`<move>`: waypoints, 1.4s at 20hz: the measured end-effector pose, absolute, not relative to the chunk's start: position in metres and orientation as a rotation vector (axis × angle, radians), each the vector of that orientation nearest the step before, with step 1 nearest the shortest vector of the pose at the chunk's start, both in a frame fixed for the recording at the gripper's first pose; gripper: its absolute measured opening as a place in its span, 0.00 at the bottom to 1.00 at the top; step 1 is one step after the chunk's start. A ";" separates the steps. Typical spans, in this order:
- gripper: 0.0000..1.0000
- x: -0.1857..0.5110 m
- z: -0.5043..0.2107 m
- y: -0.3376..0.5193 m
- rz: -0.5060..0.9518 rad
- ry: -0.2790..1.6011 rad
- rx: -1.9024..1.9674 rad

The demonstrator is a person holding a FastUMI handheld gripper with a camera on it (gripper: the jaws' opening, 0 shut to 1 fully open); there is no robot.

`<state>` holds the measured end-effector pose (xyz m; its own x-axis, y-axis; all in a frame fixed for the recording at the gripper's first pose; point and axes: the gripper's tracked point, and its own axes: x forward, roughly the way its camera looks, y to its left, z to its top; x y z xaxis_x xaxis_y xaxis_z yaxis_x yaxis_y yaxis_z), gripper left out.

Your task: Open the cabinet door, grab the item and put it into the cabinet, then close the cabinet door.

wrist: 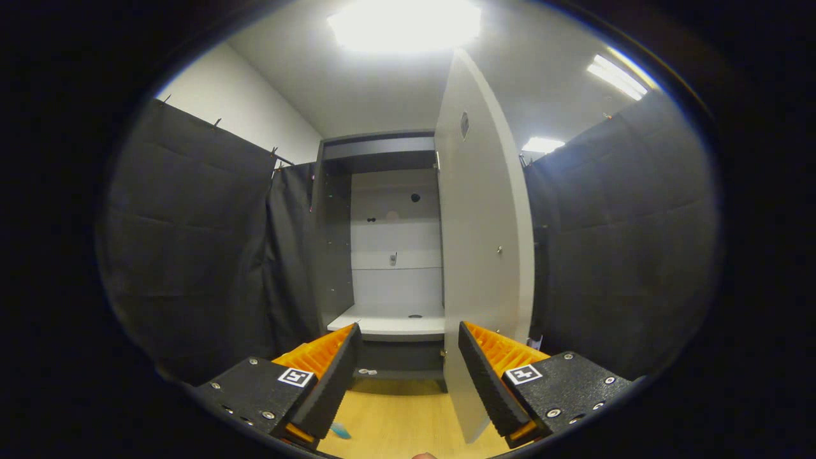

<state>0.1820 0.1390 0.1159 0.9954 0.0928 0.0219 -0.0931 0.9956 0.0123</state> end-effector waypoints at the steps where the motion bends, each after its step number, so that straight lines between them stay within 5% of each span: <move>1: 0.93 0.184 0.103 0.150 0.107 -0.009 0.018; 19: 0.93 0.215 -0.158 0.308 0.331 0.345 0.030; 28: 0.92 0.217 -0.274 0.312 0.253 0.577 -0.055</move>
